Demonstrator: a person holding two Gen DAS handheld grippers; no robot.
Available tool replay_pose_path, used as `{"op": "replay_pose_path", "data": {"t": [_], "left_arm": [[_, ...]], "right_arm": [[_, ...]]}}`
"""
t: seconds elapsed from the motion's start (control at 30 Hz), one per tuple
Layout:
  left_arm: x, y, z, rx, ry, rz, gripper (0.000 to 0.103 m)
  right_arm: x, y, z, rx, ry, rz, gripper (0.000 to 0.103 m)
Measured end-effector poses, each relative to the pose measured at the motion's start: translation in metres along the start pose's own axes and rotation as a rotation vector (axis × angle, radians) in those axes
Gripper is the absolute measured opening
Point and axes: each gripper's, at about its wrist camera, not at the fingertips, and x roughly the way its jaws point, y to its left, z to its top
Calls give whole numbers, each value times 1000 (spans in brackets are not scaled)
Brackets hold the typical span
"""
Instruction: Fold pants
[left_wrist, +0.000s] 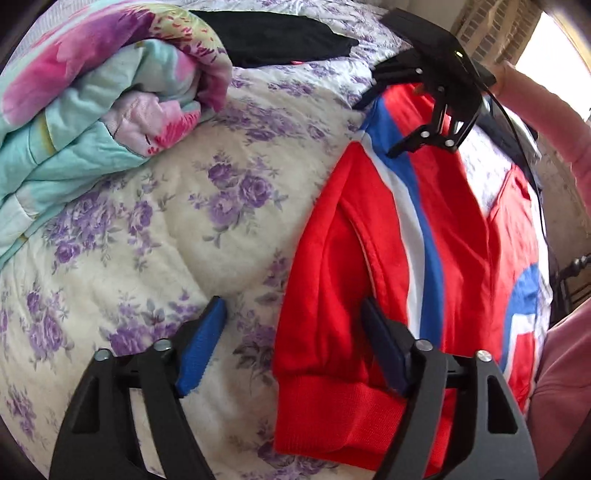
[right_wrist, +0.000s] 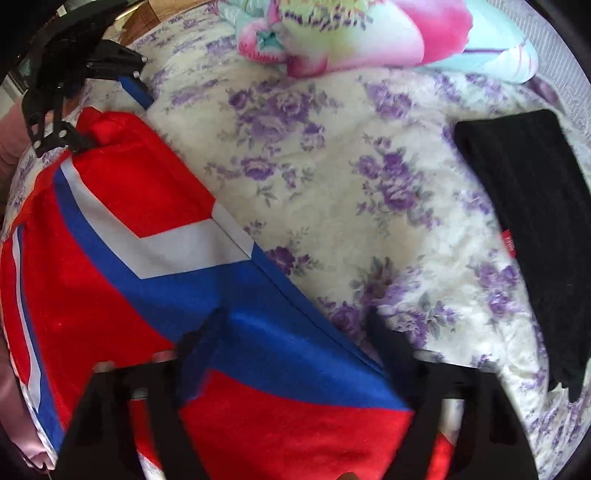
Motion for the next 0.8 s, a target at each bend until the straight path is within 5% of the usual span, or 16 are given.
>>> {"op": "replay_pose_path", "data": {"t": [0.03,0.1,0.13,0.47,0.63,0.8], "left_arm": [[-2,1,0,-14,-2,-15,48],[-7,4,2,-42,-5,-68,20],[-9,5,1,-52,-8,-92,17],[-59,-58,-5,70,-109,70,11],[-93,-126,-23,208,-151,119,10],[-108,-194,-64,322,-181,106,10]], "right_arm": [[-5,1,-1,4,-13,-27,9],[-18,4,-7,25,-29,-52,7],[-25,10,-11,19,-42,-69,6],[-114,69,-52,-14,-143,-169,5],[-158,111,-76,-47,-192,-214,5],[-184,185,-120,-94,-236,-165,5]]}}
